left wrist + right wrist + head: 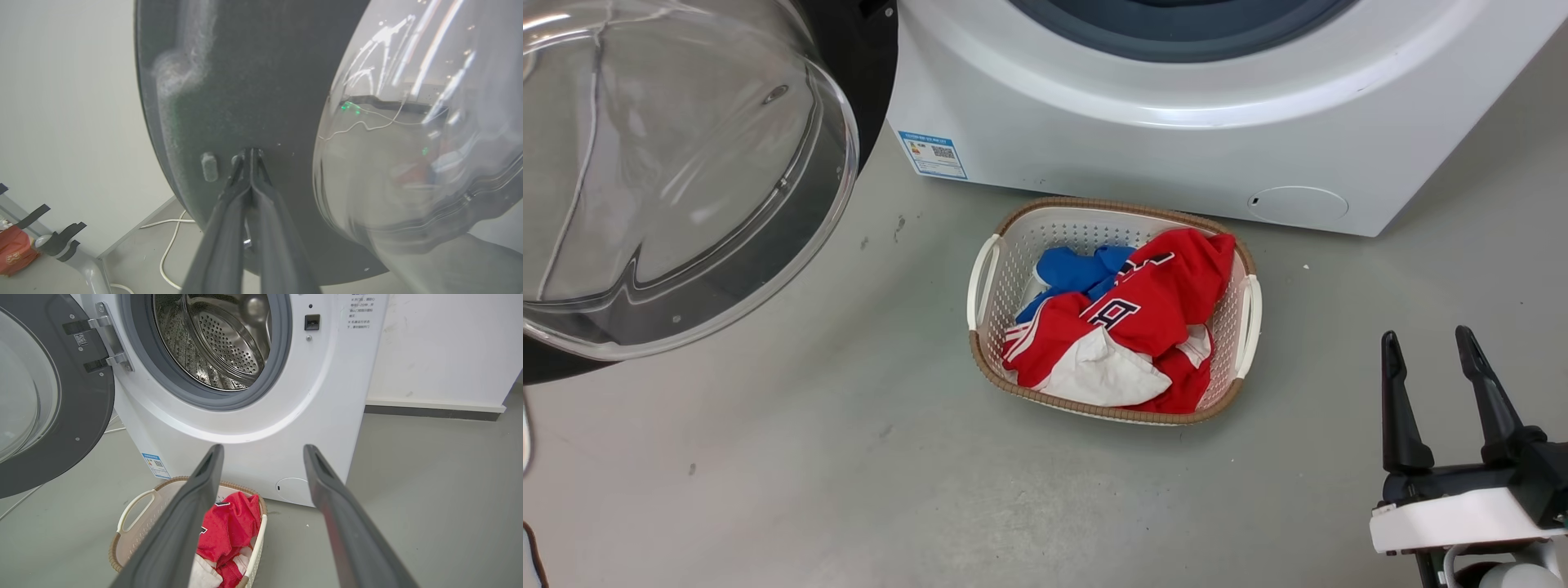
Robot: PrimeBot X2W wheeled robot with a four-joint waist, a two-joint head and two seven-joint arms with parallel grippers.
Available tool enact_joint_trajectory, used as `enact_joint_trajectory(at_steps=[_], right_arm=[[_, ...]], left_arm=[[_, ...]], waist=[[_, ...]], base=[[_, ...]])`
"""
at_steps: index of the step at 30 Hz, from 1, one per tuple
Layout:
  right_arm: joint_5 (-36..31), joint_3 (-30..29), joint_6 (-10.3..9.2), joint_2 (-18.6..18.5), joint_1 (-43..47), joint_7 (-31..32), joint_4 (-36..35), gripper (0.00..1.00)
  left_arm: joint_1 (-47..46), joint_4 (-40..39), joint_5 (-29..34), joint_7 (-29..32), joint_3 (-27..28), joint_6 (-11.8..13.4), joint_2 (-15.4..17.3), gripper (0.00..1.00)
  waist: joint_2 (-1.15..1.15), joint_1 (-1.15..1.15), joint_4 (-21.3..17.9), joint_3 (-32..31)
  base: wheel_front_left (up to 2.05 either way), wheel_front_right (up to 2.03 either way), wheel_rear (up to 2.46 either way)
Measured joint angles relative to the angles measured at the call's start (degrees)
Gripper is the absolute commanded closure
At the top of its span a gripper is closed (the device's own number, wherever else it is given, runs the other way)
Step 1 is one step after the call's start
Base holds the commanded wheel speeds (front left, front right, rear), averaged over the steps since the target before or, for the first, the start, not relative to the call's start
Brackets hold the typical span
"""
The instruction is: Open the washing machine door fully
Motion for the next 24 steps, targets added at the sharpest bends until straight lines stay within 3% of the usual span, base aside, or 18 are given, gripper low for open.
enact_joint_trajectory(at_steps=[12, 13, 14, 15, 24], right_arm=[[1.5, -0.1, 0.00, 0.0, 1.0, 0.0, 1.1, 0.00], [1.7, -0.1, 0.00, 0.0, 1.1, 0.0, 1.2, 0.00], [1.8, -0.1, 0.00, 0.0, 1.4, 0.0, 1.2, 0.00], [1.8, -0.1, 0.00, 0.0, 1.8, 0.0, 1.3, 0.00], [2.9, -0.1, 0.00, 0.0, 3.7, 0.0, 1.7, 0.00]], left_arm=[[2.8, -3.4, 5.5, 0.0, 2.5, -2.8, -1.6, 1.00], [3.3, -4.1, 5.9, 0.0, 2.8, -3.0, -2.0, 0.82], [3.9, -5.0, 6.4, 0.0, 3.0, -3.0, -2.3, 0.26], [4.6, -6.0, 7.0, 0.0, 3.2, -3.1, -2.5, 0.00], [10.1, -16.9, 10.7, 0.0, 3.4, -4.6, -5.9, 0.00]], waist=[[0.00, 0.00, -0.6, -4.4], [0.00, 0.00, -0.6, -5.0], [0.00, 0.00, -0.6, -5.6], [0.00, -0.01, -0.6, -6.1], [0.00, -0.01, -0.5, -11.0]], base=[[0.00, 0.00, 0.00], [0.00, 0.00, 0.00], [0.00, 0.00, 0.00], [0.00, 0.00, 0.00], [0.00, 0.00, 0.00]])
